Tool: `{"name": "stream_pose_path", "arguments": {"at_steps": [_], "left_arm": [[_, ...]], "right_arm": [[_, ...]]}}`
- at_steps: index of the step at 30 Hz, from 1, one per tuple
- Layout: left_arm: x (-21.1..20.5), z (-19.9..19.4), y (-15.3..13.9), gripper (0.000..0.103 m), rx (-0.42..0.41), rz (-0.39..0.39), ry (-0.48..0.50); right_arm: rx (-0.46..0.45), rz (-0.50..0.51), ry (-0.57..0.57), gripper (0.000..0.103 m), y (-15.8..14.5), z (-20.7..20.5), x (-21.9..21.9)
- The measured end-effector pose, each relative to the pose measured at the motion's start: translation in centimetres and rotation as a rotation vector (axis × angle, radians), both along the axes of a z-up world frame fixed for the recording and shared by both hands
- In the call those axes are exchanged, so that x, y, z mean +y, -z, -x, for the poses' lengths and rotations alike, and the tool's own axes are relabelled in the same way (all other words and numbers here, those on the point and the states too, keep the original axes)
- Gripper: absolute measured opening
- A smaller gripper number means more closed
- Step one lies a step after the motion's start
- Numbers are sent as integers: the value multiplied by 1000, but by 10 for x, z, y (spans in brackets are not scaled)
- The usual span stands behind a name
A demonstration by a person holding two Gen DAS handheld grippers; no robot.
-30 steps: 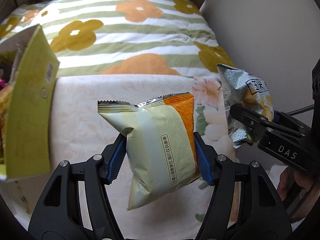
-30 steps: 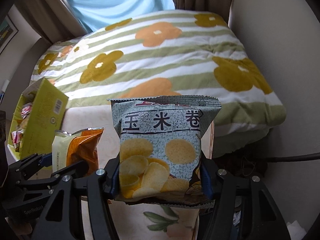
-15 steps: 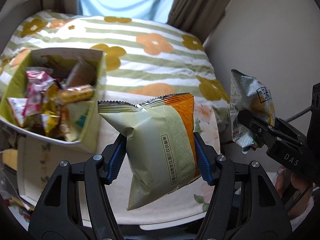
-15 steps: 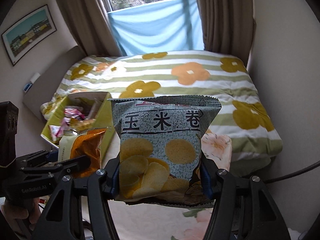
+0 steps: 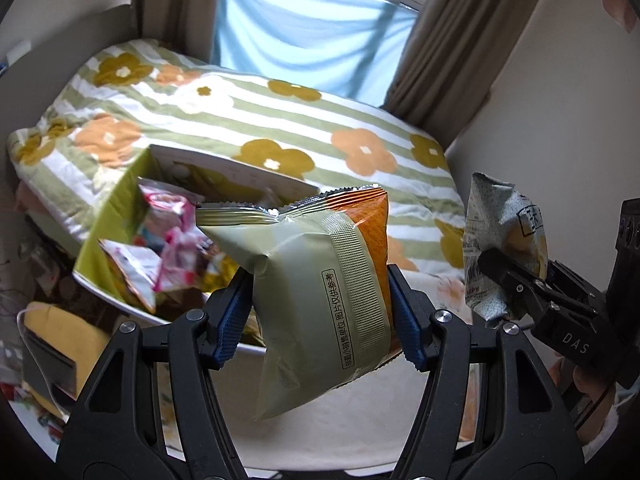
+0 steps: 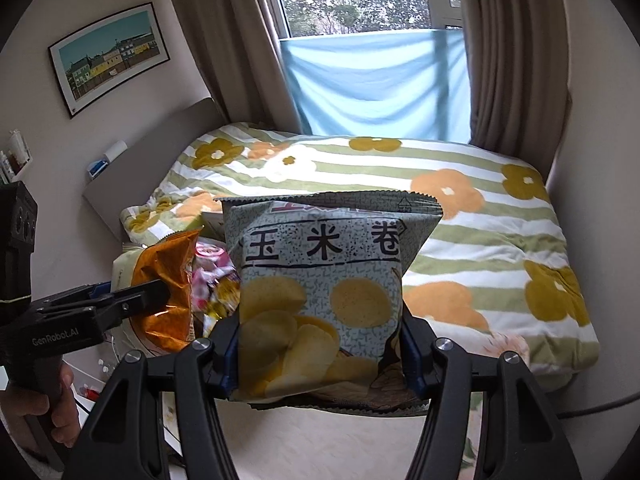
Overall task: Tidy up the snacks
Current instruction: 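Carry both bags into the yellow box and open both tools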
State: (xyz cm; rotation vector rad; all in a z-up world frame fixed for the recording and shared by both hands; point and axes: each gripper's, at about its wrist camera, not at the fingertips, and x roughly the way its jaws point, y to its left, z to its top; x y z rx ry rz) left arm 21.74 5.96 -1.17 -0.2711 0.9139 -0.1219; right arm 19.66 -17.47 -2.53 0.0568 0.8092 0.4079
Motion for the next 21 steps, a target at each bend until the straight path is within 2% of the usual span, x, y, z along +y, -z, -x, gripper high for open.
{"name": "stream_pose_path", "arguments": {"at_steps": [5, 8, 11, 18, 20, 21], "left_arm": [[51, -29, 10, 61, 22, -10, -50], [84, -51, 25, 61, 56, -24, -84], [110, -73, 45, 61, 99, -27, -108], [139, -114, 89, 61, 173, -18, -65], [138, -120, 96, 65, 179, 9, -29], [139, -121, 98, 78, 177, 26, -15]], "right_arm": [[1, -7, -29, 58, -1, -30, 49], [32, 1, -45, 58, 11, -55, 87], [52, 5, -45, 58, 20, -68, 103], [151, 8, -21, 58, 58, -103, 141], [173, 10, -16, 58, 66, -107, 146], [180, 11, -13, 58, 69, -109, 149]]}}
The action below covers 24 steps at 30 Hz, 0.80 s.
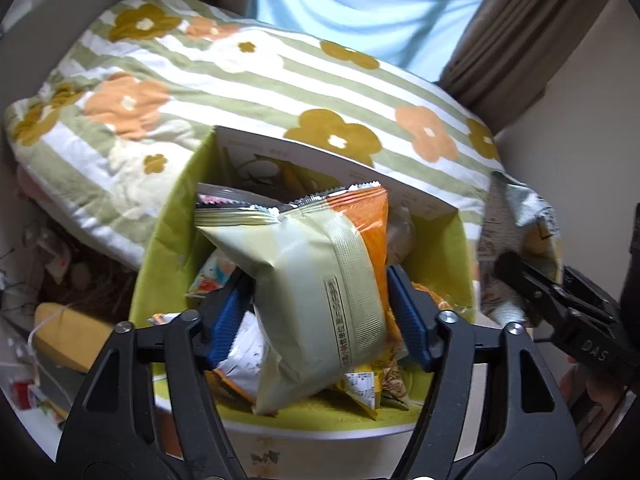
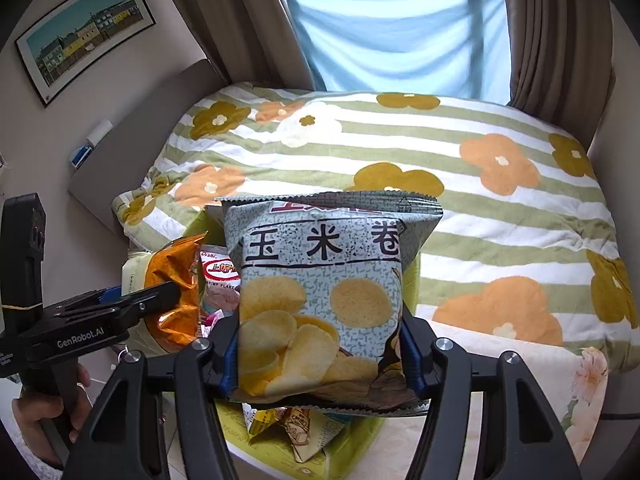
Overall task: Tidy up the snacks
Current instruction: 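Carry both bags into the yellow box and open both tools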
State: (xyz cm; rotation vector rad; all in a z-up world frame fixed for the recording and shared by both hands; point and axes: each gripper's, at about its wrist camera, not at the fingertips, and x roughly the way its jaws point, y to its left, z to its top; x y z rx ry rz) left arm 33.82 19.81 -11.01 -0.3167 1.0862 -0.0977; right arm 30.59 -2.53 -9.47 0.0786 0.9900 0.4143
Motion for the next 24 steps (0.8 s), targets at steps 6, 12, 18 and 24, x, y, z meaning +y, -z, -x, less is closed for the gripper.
{"name": "stream_pose_path", "arguments": {"at_steps": [6, 12, 18, 24], "left_arm": [[10, 7, 2, 103, -21, -22, -4], [12, 18, 3, 103, -17, -60, -14], [13, 24, 2, 103, -12, -82, -14], [16, 31, 3, 103, -10, -85, -17]], "right_arm": [[46, -1, 22, 58, 12, -6, 10], [60, 4, -3, 58, 15, -10, 19], [20, 45, 6, 100, 20, -19, 33], [18, 38, 20, 100, 22, -10, 28]]}}
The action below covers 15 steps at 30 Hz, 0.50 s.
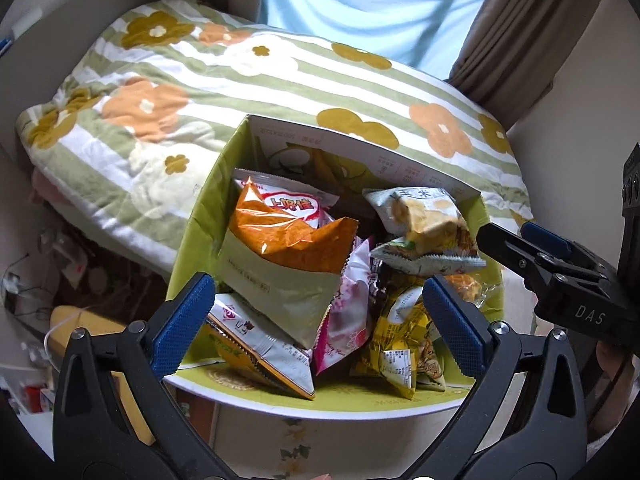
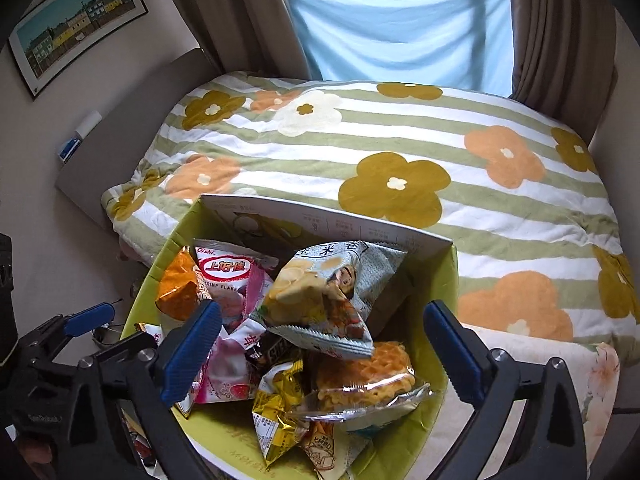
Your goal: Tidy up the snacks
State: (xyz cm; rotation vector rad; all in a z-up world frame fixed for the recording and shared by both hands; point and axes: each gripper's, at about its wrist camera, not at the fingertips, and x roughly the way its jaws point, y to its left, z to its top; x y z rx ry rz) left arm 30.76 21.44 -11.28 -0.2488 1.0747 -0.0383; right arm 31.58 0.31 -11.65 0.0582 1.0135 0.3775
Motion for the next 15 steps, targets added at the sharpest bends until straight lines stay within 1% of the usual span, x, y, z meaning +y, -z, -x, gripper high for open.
{"name": "stream_pose_path", "arguments": {"at_steps": [2, 4, 9, 11, 15], "left_arm": [[0, 1, 0, 103, -1, 0, 3], [0, 3, -1, 103, -4, -3, 9], [-8, 10, -7, 103, -8, -15, 39], [-13, 17, -16, 103, -27, -20, 44], [-32, 38, -44, 103, -90, -23, 65]], "right_arm": [[-7, 15, 18, 100, 1, 4, -2], [-15, 1, 51, 100, -1, 8, -8], [-29, -16, 76, 100, -8, 15, -12], [-48, -23, 80, 100, -16, 24, -15], [-99, -28, 80, 100, -40, 47, -25]]}}
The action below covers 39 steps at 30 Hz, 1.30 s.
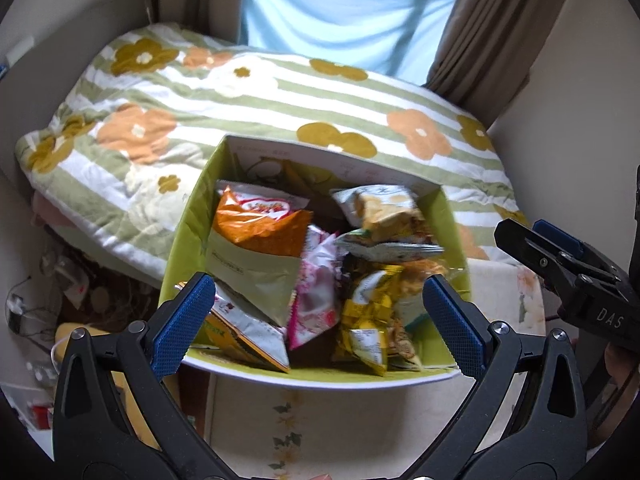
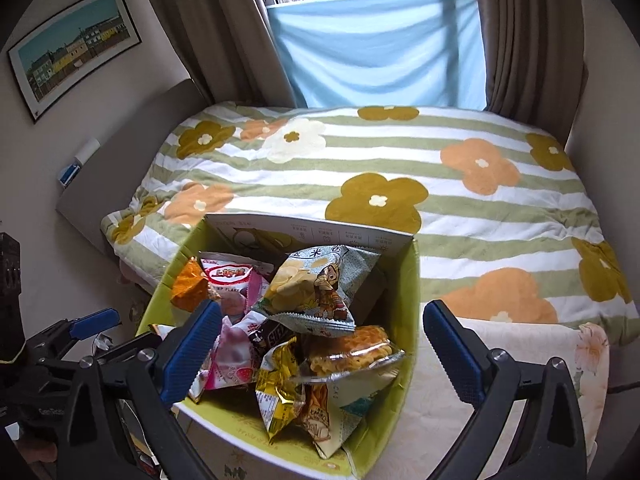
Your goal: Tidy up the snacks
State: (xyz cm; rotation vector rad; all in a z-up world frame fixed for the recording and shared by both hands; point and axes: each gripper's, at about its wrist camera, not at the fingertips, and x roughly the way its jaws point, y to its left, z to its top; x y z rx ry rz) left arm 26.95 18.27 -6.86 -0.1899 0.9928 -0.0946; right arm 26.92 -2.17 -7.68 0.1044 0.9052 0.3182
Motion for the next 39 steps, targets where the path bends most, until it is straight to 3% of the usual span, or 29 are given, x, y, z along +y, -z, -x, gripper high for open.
{"name": "stream_pose_path", "arguments": {"at_steps": [6, 11, 15, 22, 28, 34, 39], "left_arm": [[-43, 49, -48, 103, -132, 10, 32], [-93, 100, -67, 103, -188, 42, 91], [-134, 144, -73, 103, -210, 55, 143], [-182, 223, -80, 103, -272, 42, 188], [-182, 276, -85, 103, -331, 13, 153], [-169, 308, -94, 103, -380, -15, 121], [-158, 328, -103, 103, -468, -76, 91]], "right_arm": [[-133, 34, 32, 100, -49, 57, -34], [-210, 60, 87, 100, -78, 114, -77], [-236, 68, 143, 100, -89, 164, -119], [-253, 102, 176, 100, -89, 222, -150], [-279, 125, 202, 100, -88, 265, -169], [-328, 146, 223, 100, -91, 301, -173], [-362, 155, 262, 100, -92, 319, -175]]}}
